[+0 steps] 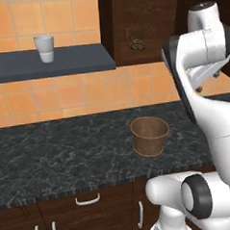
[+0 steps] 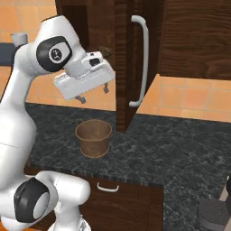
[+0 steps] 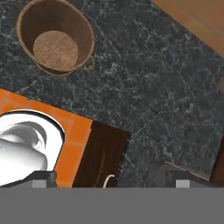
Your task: Open the cabinet, pick up the bread from the cabinet and place it in the basket. Then move the basket to the dining counter.
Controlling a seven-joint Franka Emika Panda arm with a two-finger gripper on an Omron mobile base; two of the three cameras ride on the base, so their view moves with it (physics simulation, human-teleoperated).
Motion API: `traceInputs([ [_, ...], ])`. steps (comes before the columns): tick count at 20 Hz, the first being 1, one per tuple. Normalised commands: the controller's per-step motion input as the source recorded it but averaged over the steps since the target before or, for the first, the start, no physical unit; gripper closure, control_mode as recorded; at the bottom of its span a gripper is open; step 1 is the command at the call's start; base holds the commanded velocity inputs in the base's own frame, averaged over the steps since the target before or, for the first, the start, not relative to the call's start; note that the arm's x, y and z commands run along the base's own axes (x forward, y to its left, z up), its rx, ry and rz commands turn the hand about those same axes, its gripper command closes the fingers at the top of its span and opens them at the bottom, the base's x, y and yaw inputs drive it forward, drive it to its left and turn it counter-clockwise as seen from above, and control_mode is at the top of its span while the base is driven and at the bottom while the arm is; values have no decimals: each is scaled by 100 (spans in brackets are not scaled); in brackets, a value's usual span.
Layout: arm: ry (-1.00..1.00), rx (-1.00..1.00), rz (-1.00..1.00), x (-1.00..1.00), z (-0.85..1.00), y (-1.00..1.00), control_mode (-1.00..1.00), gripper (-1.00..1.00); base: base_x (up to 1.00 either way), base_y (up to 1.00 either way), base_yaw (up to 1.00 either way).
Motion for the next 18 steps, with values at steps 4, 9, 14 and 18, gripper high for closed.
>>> traceInputs([
  [4, -45, 36, -5, 30, -40, 11, -100, -100, 0, 0, 0],
  [9, -58, 20, 0, 22, 0, 12, -100, -100, 0, 0, 0],
  [14, -51, 9, 0, 40, 23, 59, -100, -100, 0, 0, 0],
  [18, -24, 12, 0, 42, 55, 32, -100, -100, 0, 0, 0],
])
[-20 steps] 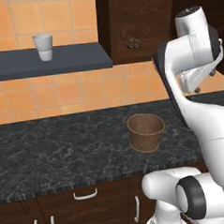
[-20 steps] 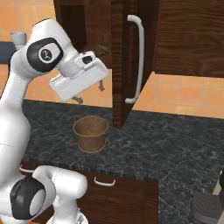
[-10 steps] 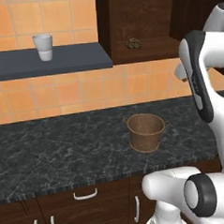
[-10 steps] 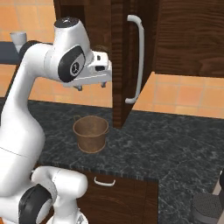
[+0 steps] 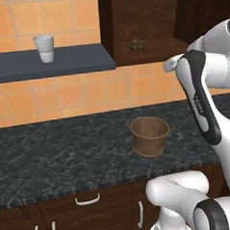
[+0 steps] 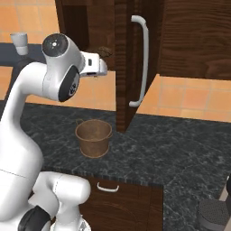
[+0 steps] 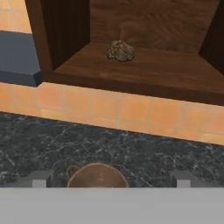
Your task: Open the cabinet, pick up the bread from the cabinet and place it in the basket. Then move the basket to the dining counter.
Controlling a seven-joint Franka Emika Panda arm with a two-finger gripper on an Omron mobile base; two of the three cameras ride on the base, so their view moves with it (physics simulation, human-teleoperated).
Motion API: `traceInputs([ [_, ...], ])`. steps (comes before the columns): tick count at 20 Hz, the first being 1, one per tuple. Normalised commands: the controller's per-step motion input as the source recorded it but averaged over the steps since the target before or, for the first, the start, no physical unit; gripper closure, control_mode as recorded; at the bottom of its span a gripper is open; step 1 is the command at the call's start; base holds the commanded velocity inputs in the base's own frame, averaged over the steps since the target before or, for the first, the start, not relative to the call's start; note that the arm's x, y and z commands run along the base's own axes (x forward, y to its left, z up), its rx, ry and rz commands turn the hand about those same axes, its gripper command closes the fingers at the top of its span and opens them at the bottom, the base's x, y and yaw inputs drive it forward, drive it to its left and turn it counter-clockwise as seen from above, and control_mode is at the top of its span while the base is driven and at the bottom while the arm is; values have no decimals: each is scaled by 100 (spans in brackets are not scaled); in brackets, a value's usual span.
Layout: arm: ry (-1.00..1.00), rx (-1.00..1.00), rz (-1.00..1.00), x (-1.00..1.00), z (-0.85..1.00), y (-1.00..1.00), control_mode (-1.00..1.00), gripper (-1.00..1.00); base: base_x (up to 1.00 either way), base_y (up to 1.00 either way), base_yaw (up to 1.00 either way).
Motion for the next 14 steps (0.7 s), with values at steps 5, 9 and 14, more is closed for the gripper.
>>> traceInputs([
  [5, -3, 24, 0, 28, 50, 6, -100, -100, 0, 0, 0],
  [9, 0, 0, 0, 23, 42, -3, -100, -100, 0, 0, 0],
  [14, 0, 7, 0, 69, 2, -16, -100, -100, 0, 0, 0],
])
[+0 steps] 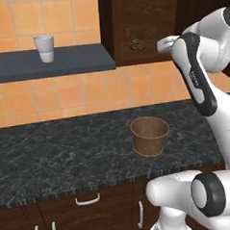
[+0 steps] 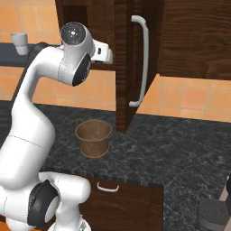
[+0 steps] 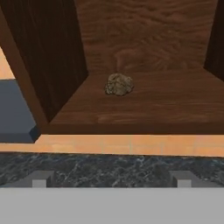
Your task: Open the cabinet, pick up the bread from the cabinet and place it in the basket. Then move the basket to the dining counter.
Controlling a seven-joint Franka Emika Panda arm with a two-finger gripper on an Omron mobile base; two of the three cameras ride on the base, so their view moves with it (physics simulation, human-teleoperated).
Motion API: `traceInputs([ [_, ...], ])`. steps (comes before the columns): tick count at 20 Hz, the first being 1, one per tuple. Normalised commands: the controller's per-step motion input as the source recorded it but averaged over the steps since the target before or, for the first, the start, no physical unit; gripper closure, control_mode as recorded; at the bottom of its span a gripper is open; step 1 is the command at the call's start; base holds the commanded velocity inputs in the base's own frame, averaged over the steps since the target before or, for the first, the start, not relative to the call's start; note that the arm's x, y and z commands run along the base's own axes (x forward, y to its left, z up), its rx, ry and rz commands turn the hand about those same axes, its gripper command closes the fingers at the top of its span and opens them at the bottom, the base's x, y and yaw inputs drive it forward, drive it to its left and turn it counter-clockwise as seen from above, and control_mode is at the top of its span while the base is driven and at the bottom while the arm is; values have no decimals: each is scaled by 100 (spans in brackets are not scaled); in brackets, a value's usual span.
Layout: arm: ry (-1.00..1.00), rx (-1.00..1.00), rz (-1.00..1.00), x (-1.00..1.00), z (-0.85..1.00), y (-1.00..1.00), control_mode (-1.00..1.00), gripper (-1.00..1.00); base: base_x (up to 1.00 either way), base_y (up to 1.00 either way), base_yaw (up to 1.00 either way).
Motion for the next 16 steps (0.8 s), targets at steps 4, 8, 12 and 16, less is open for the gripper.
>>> traceInputs([
  [4, 1, 12, 0, 87, 0, -21, -100, -100, 0, 0, 0],
  [8, 1, 3, 0, 72, 0, -1, -100, -100, 0, 0, 0],
  [12, -1, 0, 4, 66, 0, 0, -100, -100, 0, 0, 0],
  [16, 0, 0, 8, 52, 0, 0, -100, -100, 0, 0, 0],
])
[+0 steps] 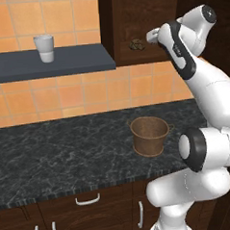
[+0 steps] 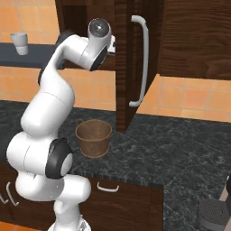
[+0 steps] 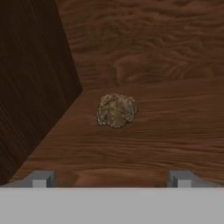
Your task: Open the cabinet, pick up the bread from the cabinet and place it in the basket. Then move the basket to the dining counter.
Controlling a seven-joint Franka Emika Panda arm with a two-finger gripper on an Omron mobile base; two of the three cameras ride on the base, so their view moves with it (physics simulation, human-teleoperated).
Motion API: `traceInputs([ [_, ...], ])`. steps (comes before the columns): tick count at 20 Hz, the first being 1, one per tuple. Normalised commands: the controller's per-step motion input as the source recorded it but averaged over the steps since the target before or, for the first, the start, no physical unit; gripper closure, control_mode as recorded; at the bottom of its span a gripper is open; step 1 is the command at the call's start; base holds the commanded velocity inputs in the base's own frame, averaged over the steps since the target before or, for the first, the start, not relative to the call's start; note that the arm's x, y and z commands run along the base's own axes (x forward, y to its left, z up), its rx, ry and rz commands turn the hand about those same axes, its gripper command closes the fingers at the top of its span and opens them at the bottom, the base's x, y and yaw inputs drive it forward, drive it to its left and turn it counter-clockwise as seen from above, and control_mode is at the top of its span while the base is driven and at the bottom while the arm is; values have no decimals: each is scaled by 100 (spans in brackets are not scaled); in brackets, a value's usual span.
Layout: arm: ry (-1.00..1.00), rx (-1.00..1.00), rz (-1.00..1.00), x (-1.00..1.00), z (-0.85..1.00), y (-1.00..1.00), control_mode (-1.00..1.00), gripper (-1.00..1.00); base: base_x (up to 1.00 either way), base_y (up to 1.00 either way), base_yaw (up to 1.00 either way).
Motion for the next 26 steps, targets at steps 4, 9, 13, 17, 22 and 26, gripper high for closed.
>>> traceInputs([
  [4, 0, -1, 9, 47, -3, 0, -100, -100, 0, 0, 0],
  [9, 0, -8, 4, 51, -3, 0, -100, -100, 0, 0, 0],
  [13, 0, -5, 0, 50, -3, 9, -100, -100, 0, 0, 0],
  [17, 4, 0, 3, 36, -6, 26, -100, -100, 0, 0, 0],
  [22, 10, 0, 6, 2, -12, 15, -100, -100, 0, 0, 0],
  [26, 2, 0, 7, 15, -12, 18, -100, -100, 0, 0, 0],
])
